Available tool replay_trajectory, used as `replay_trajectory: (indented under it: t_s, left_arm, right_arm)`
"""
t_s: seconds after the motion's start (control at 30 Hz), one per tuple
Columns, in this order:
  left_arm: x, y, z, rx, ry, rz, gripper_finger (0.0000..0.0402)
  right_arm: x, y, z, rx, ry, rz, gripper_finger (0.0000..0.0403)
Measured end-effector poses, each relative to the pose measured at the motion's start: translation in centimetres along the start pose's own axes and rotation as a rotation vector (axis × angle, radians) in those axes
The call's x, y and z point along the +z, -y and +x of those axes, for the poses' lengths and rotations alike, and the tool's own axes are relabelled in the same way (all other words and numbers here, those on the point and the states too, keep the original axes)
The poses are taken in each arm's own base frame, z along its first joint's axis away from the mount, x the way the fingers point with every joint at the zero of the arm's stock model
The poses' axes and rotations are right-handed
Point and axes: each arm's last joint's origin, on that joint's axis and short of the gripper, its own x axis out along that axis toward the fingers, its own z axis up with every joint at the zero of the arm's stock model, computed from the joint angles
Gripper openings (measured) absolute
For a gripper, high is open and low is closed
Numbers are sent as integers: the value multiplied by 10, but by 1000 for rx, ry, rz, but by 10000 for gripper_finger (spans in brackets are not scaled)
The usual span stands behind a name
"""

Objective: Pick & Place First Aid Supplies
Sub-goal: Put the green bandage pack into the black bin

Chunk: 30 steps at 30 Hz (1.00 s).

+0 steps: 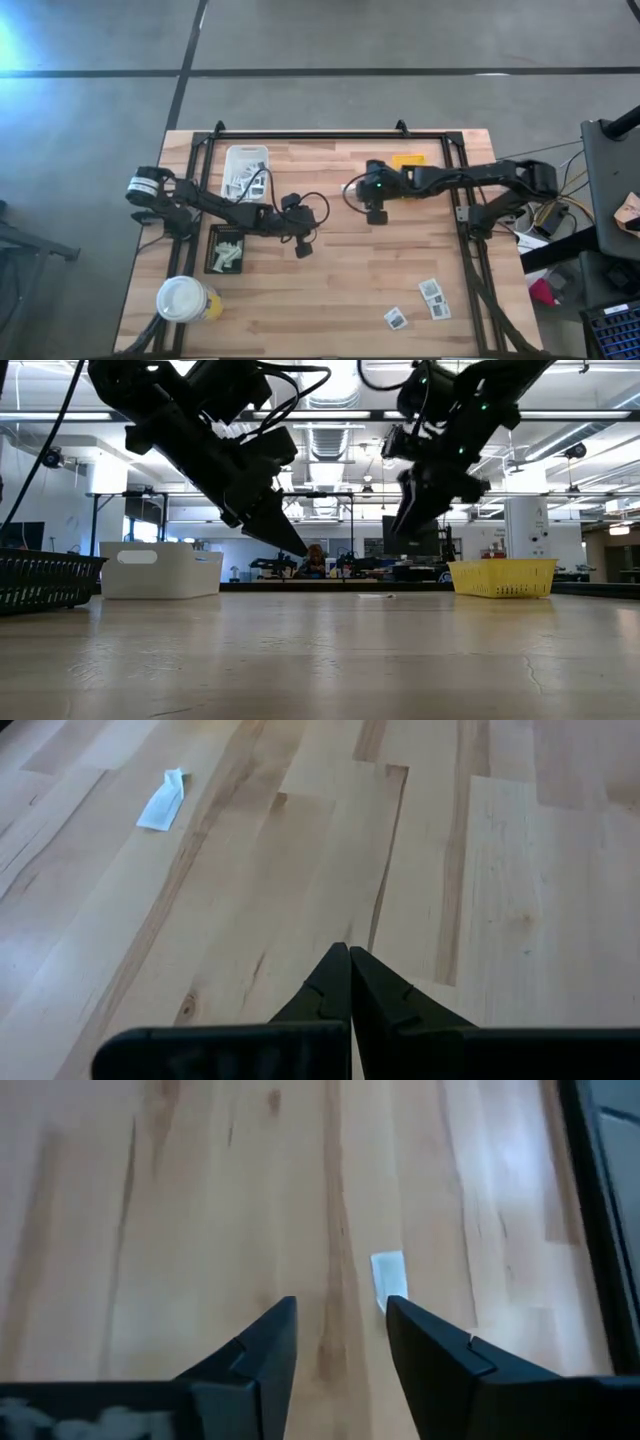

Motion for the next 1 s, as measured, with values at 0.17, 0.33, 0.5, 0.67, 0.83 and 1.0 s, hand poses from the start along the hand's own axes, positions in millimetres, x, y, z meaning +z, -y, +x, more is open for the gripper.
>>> replay_trajectory:
  t_s: [0.17,0.33,0.5,0.67,0.83,1.0]
  left_arm:
    - [0,0,0,0,-1,0,0]
    - [-1,0,0,1,-3,1,0]
    - [-4,-1,0,3,-12,4,0]
    - [-5,-1,0,3,-13,4,0]
    - [-5,-1,0,3,-14,1,0]
    - [-6,-1,0,4,-17,-3,0]
  right_arm:
    - [1,0,25,-55,-97,-152,155]
    - [3,1,48,-135,-212,-288,142]
    - [7,2,59,-130,-296,-357,132]
    - [13,3,68,-117,-324,-368,123]
    - [15,5,80,-119,-364,-355,121]
    - [13,13,90,-124,-422,-309,123]
